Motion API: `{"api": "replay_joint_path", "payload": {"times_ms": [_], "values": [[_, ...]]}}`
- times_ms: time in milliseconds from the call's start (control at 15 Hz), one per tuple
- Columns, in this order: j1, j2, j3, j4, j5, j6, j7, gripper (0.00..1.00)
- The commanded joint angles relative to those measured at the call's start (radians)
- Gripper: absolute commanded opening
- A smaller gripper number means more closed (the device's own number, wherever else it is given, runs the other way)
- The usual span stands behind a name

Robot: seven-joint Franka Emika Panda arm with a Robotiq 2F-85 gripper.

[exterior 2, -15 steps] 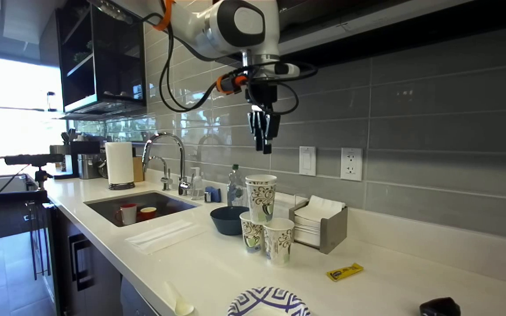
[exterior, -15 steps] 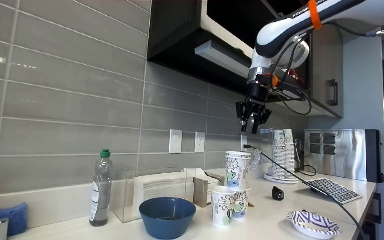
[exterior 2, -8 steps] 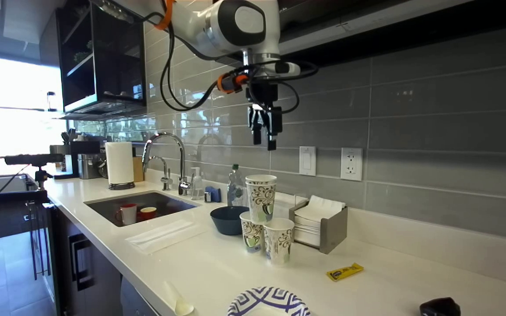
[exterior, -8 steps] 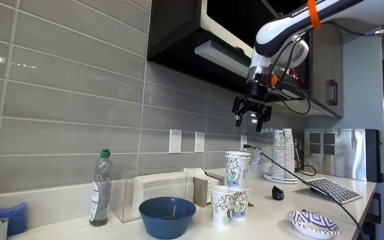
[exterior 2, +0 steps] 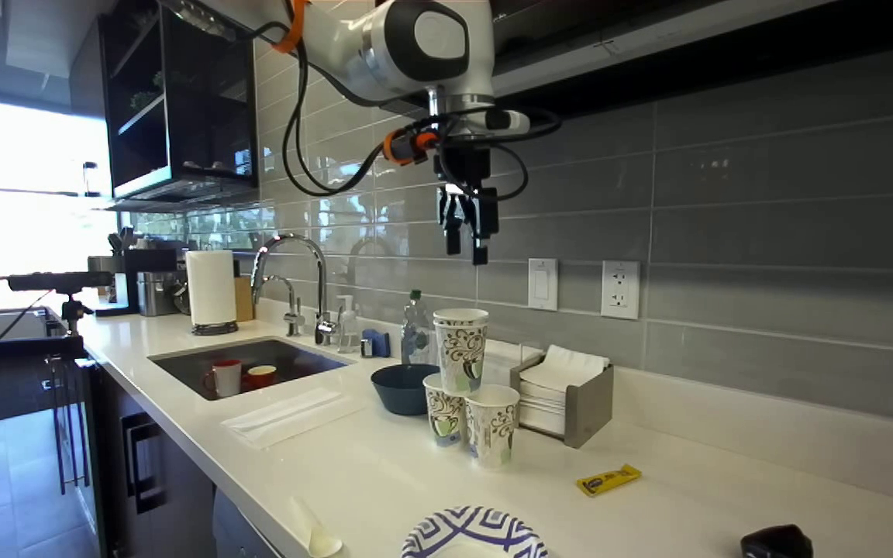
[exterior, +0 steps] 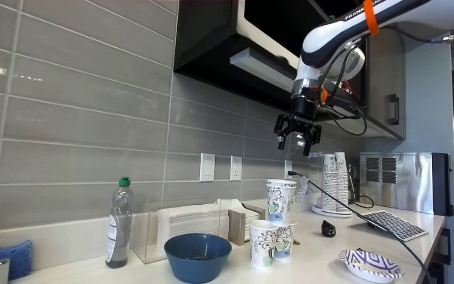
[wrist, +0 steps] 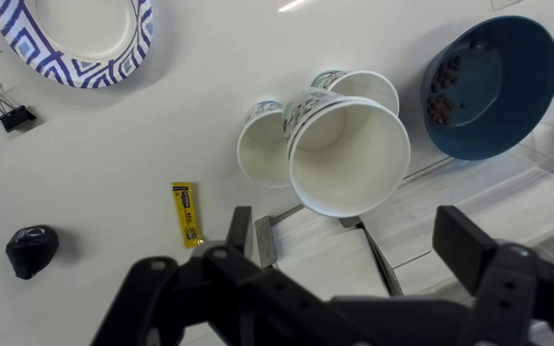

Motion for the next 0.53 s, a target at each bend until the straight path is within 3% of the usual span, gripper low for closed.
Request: {"api": "replay_joint_path", "payload": {"times_ms": [0,467], "values": [[-0.002,0.001,0.001,0.003,0.000,-0.002,0.000,0.99],[0.008,0.000,0.006,-0.051,0.045,0.085,-0.031,1.00]]}}
